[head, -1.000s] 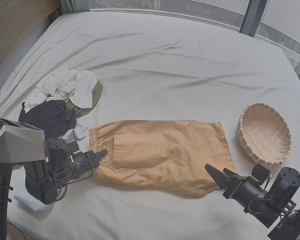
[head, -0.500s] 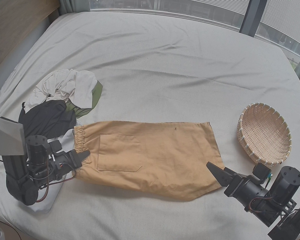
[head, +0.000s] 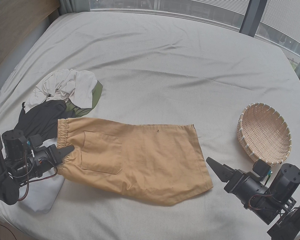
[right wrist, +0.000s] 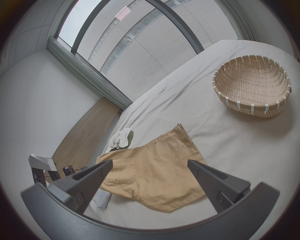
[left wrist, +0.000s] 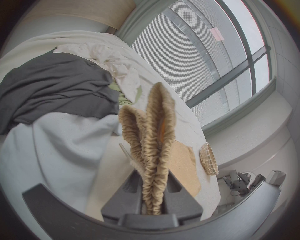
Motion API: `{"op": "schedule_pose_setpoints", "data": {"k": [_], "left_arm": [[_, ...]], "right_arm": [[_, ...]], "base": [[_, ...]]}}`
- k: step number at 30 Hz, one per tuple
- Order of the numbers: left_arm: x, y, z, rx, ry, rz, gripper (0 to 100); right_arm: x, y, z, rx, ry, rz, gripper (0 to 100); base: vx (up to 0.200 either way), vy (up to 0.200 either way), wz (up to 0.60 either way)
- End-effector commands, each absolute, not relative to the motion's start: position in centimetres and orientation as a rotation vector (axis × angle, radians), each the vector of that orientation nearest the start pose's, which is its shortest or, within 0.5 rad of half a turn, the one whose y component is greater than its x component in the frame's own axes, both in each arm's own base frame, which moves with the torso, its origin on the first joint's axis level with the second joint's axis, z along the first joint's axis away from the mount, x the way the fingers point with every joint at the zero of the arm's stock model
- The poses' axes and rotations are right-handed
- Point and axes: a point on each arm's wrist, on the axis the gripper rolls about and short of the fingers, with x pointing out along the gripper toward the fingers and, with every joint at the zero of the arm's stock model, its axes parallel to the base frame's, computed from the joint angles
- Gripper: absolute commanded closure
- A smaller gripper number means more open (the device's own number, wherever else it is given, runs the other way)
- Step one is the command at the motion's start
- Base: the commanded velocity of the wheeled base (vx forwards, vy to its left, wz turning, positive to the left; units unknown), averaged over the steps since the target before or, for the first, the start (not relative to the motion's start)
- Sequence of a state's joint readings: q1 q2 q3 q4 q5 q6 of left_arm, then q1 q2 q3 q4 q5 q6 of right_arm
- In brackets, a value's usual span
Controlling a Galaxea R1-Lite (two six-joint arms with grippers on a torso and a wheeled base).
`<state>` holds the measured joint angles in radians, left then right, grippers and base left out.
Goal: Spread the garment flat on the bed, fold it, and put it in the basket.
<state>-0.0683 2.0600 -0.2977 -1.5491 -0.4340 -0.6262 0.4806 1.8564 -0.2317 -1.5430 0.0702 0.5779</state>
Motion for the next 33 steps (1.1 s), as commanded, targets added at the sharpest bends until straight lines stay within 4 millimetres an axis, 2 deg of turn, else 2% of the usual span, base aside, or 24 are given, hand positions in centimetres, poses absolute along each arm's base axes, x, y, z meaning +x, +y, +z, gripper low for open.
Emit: {"op": "schedule_pose_setpoints", "data": {"k": [1,9,10,11,13,18,19,29,33], "left_arm": [[28.3,-7.1,6.9,-0.62,0.344,-0.574,100],[29.7,-12.5,9.4,-0.661,0.267,-0.769,100],[29.9,-13.4,9.4,-0.662,0.269,-0.795,100],[29.9,-13.4,9.4,-0.662,0.269,-0.795,100],[30.0,-15.4,9.2,-0.657,0.273,-0.849,100],[30.4,-17.3,9.1,-0.656,0.269,-0.899,100],[30.7,-18.4,8.7,-0.654,0.272,-0.923,100],[31.7,-22.1,7.8,-0.657,0.262,-1.004,100],[32.0,-22.6,6.7,-0.655,0.282,-1.002,100]], "right_arm": [[22.5,12.1,10.1,0.562,0.237,0.517,0],[23.2,10.9,11.1,0.636,0.196,0.476,0],[23.3,10.7,11.1,0.639,0.19,0.466,0],[23.3,10.7,11.1,0.639,0.19,0.466,0],[23.5,10.3,11.2,0.651,0.186,0.451,0],[23.4,10.2,11.3,0.66,0.182,0.448,0],[23.5,10.0,11.2,0.66,0.182,0.441,0],[23.7,9.5,11.3,0.663,0.175,0.421,0],[23.7,9.6,11.2,0.691,0.185,0.419,0]], "base": [[0.0,0.0,0.0],[0.0,0.0,0.0],[0.0,0.0,0.0],[0.0,0.0,0.0],[0.0,0.0,0.0],[0.0,0.0,0.0],[0.0,0.0,0.0],[0.0,0.0,0.0],[0.0,0.0,0.0]]}}
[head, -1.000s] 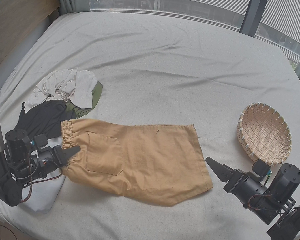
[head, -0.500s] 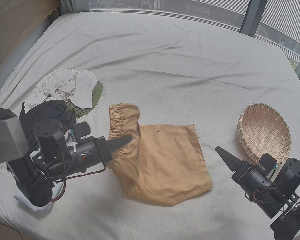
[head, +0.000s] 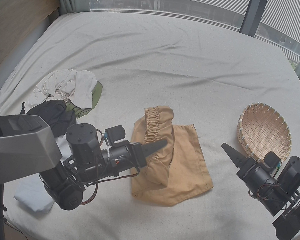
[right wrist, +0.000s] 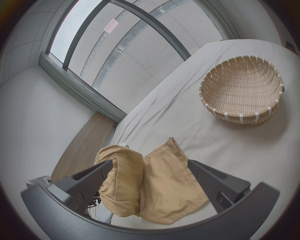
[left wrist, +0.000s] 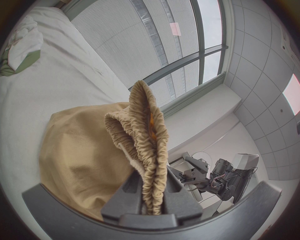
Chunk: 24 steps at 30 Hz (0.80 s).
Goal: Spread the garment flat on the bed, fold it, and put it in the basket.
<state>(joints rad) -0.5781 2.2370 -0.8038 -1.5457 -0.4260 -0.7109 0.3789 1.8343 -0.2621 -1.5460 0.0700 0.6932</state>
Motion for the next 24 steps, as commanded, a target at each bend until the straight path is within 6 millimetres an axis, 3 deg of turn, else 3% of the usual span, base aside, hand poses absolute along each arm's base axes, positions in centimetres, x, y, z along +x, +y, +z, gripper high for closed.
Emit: {"op": "schedule_pose_setpoints", "data": {"k": [1,9,10,19,24], "left_arm": [[32.04,-22.6,6.6,-0.655,0.285,-1.0,100],[31.95,-22.97,6.31,-0.653,0.294,-1.006,100],[31.95,-22.97,6.31,-0.653,0.294,-1.006,0],[32.27,-23.48,6.78,-0.653,0.276,-0.983,0],[32.1,-22.82,6.26,-0.649,0.28,-0.931,0]], "right_arm": [[23.7,9.57,11.19,0.694,0.185,0.419,0],[23.66,9.55,11.2,0.698,0.187,0.42,0],[23.66,9.55,11.2,0.698,0.187,0.42,0],[23.38,9.44,10.9,0.696,0.203,0.414,0],[23.25,9.34,10.4,0.69,0.226,0.402,0]], "base": [[0.0,0.0,0.0],[0.0,0.0,0.0],[0.0,0.0,0.0],[0.0,0.0,0.0],[0.0,0.0,0.0]]}}
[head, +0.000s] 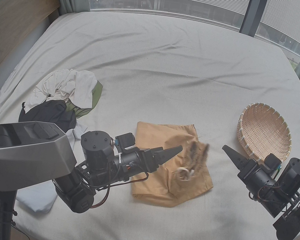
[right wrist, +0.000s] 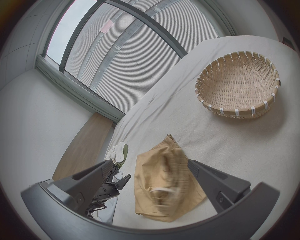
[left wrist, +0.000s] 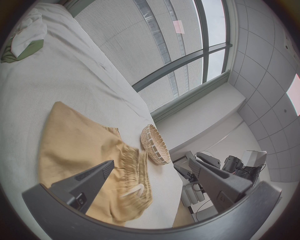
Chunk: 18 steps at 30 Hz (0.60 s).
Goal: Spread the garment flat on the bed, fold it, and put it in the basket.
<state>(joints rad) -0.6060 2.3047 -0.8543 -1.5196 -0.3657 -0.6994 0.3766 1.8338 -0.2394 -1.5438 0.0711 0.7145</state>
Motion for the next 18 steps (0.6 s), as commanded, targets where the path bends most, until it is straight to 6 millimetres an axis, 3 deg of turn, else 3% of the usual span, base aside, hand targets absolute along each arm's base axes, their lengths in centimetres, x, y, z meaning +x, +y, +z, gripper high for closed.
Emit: {"op": "schedule_pose_setpoints", "data": {"k": [1,4,5,10,18], "left_arm": [[31.5,-22.1,5.9,-0.639,0.301,-0.898,0],[31.1,-20.7,5.8,-0.609,0.305,-0.854,0],[30.5,-19.1,5.5,-0.563,0.316,-0.816,0],[29.2,-15.9,5.9,-0.516,0.317,-0.748,0],[26.5,-12.6,7.2,-0.512,0.334,-0.682,0]], "right_arm": [[22.9,9.3,9.9,0.685,0.255,0.394,0],[22.9,9.4,9.0,0.678,0.294,0.382,0],[23.0,9.4,8.2,0.671,0.329,0.37,0],[23.1,9.5,6.7,0.659,0.388,0.345,0],[22.6,9.3,5.0,0.646,0.469,0.303,0]], "base": [[0.0,0.0,0.0],[0.0,0.0,0.0],[0.0,0.0,0.0],[0.0,0.0,0.0],[0.0,0.0,0.0]]}}
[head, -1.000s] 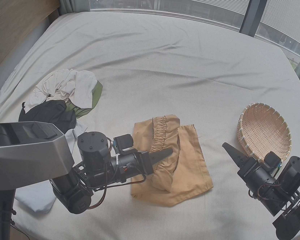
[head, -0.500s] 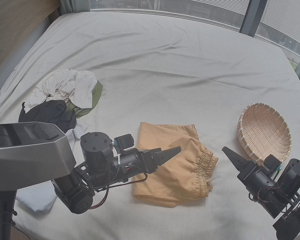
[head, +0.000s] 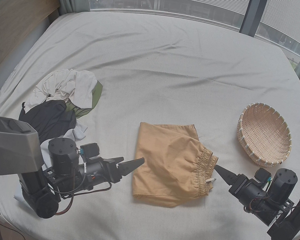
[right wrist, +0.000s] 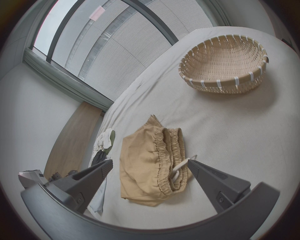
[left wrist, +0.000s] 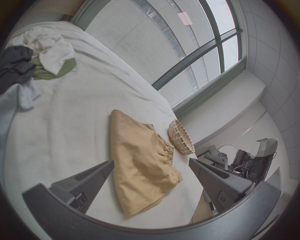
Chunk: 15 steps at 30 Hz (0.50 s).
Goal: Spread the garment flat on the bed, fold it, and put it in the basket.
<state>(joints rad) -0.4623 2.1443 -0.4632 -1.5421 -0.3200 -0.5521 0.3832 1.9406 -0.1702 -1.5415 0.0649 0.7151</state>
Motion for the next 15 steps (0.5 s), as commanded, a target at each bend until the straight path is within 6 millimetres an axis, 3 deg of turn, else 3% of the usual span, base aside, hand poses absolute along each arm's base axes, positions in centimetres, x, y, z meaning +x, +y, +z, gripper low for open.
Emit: {"op": "schedule_pose_setpoints", "data": {"k": [1,7,15], "left_arm": [[26.2,-12.3,7.3,-0.512,0.337,-0.676,0],[23.6,-11.2,7.2,-0.507,0.388,-0.649,0],[22.5,-10.5,6.9,-0.505,0.414,-0.603,0]], "right_arm": [[22.6,9.2,4.5,0.641,0.49,0.295,0],[23.1,9.3,2.0,0.624,0.577,0.252,0],[24.8,10.4,0.0,0.612,0.606,0.257,0]], "base": [[0.0,0.0,0.0],[0.0,0.0,0.0],[0.0,0.0,0.0]]}}
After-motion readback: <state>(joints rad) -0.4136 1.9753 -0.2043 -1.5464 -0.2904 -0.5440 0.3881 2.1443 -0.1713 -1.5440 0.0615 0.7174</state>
